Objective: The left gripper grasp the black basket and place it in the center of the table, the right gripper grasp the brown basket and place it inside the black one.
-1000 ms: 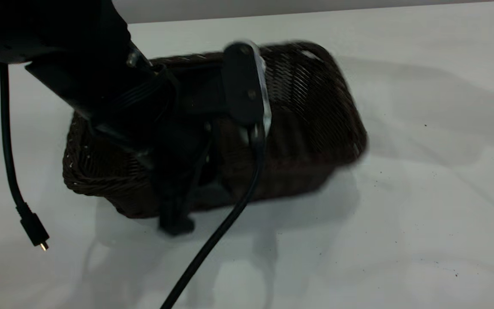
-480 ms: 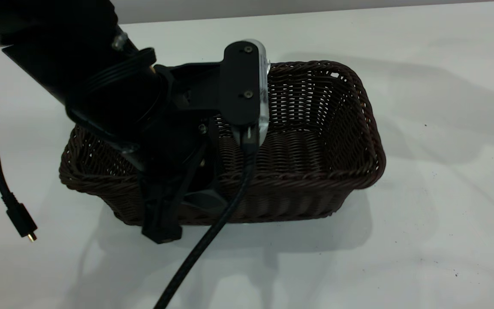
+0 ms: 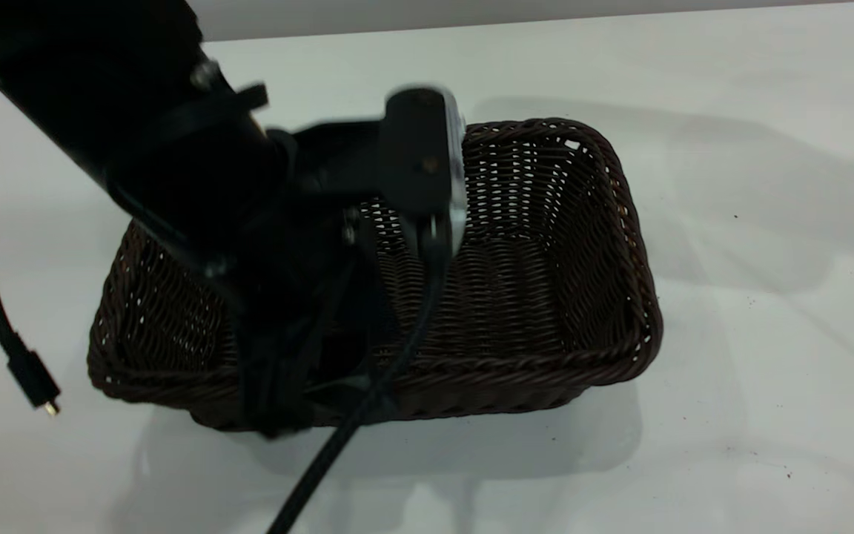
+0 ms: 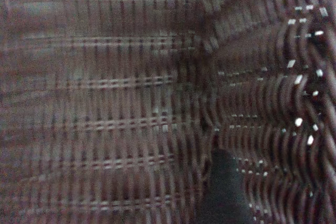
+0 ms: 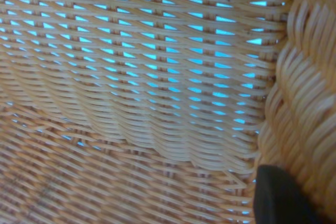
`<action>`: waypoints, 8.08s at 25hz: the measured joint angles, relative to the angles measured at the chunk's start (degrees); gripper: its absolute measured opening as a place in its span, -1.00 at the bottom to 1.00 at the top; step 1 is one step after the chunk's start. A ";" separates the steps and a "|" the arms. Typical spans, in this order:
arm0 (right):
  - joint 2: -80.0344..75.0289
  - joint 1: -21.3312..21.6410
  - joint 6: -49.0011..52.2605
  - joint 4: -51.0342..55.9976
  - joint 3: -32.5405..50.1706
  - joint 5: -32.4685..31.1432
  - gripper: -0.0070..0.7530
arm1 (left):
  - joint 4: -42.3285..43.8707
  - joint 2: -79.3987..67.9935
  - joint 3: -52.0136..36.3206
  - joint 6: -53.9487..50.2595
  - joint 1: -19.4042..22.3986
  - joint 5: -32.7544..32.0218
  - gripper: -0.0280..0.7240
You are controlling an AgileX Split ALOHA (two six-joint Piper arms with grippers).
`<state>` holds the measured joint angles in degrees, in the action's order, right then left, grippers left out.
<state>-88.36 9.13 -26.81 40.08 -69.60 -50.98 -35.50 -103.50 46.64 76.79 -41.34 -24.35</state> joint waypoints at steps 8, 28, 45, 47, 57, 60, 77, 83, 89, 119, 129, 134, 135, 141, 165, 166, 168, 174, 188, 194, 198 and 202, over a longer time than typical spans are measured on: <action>-0.79 -0.08 0.00 0.07 -0.31 -0.38 -0.71 | -0.22 11.97 0.00 -0.64 -1.59 1.64 0.72; -19.12 -16.04 7.47 -7.61 -14.82 -14.81 -0.71 | -5.17 46.44 0.00 -0.68 -3.52 18.23 0.66; -22.54 -20.79 12.12 -8.36 -13.74 -17.69 -0.71 | -4.71 47.84 0.00 1.43 -3.38 35.62 0.66; -22.79 -21.40 12.17 -8.15 -12.55 -17.58 -0.71 | -4.71 47.84 0.00 1.43 -3.38 35.88 0.66; -23.90 -24.84 11.91 -7.52 -10.54 -17.00 -0.71 | -5.08 47.79 0.00 1.43 -3.38 35.67 0.66; -25.24 -26.50 11.71 -7.60 -10.54 -17.18 -0.71 | -5.08 47.79 0.00 1.43 -3.38 35.68 0.66; -25.98 -27.46 17.33 -11.07 -10.54 -14.82 -0.71 | -5.08 47.79 0.00 1.43 -3.38 35.54 0.66; -25.92 -27.46 19.76 -11.57 -9.54 -16.61 -0.71 | -5.08 47.79 0.00 1.43 -3.38 35.54 0.66; -25.92 -27.46 23.02 -11.98 -9.54 -17.41 -0.71 | -5.08 47.79 0.00 1.43 -3.38 35.54 0.66; -25.98 -28.06 19.59 -10.46 -5.28 -14.02 -0.71 | -7.79 47.79 0.04 0.98 -3.38 35.59 0.66; -25.98 -28.06 14.99 -8.10 -5.28 -13.82 -0.12 | -7.74 47.79 -0.01 1.16 -3.38 35.59 0.66; -25.14 -28.06 14.76 -8.14 -5.75 -14.38 0.21 | -7.74 47.79 -0.01 1.16 -3.38 35.59 0.66; -24.71 -28.06 14.75 -8.80 -5.87 -14.49 0.22 | -7.74 47.79 -0.01 1.16 -3.38 35.59 0.66; -21.59 -28.06 16.81 -14.45 -8.82 -16.85 0.24 | -7.69 47.79 -0.01 1.17 -3.38 35.59 0.66; -13.46 -28.06 17.15 -21.52 -30.50 -19.13 -0.59 | -7.52 55.72 -0.01 0.96 -3.38 21.09 -0.49; -12.73 -28.06 17.15 -21.83 -30.50 -19.19 -0.70 | -7.52 56.66 -0.01 0.56 -3.38 20.05 -0.60; -11.01 -28.06 17.15 -23.59 -30.52 -19.19 -0.88 | -7.52 58.23 -0.01 -0.74 -3.12 18.07 -0.80; -4.19 -28.06 20.67 -32.90 -30.59 -19.19 -0.96 | -4.66 60.97 -0.01 -6.36 2.65 9.88 -0.92; 18.85 -28.06 26.81 -53.88 -30.33 -17.88 -0.97 | 31.65 64.58 -0.01 -46.20 12.86 -16.81 -0.93; 28.61 -28.06 26.81 -60.44 -25.61 -19.10 -0.97 | 44.21 66.43 -0.07 -61.29 12.86 -22.64 -0.93; 35.49 -28.06 27.82 -60.69 -19.08 -19.11 -0.97 | 44.88 69.48 -0.18 -63.60 12.86 -25.87 -0.93; 43.12 -28.06 30.44 -59.43 -10.04 -19.11 -0.97 | 44.69 73.16 -2.60 -65.42 12.86 -27.44 -0.93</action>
<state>-45.24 -18.92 3.63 -19.36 -79.64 -70.09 9.19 -30.34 44.04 11.37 -28.47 -51.79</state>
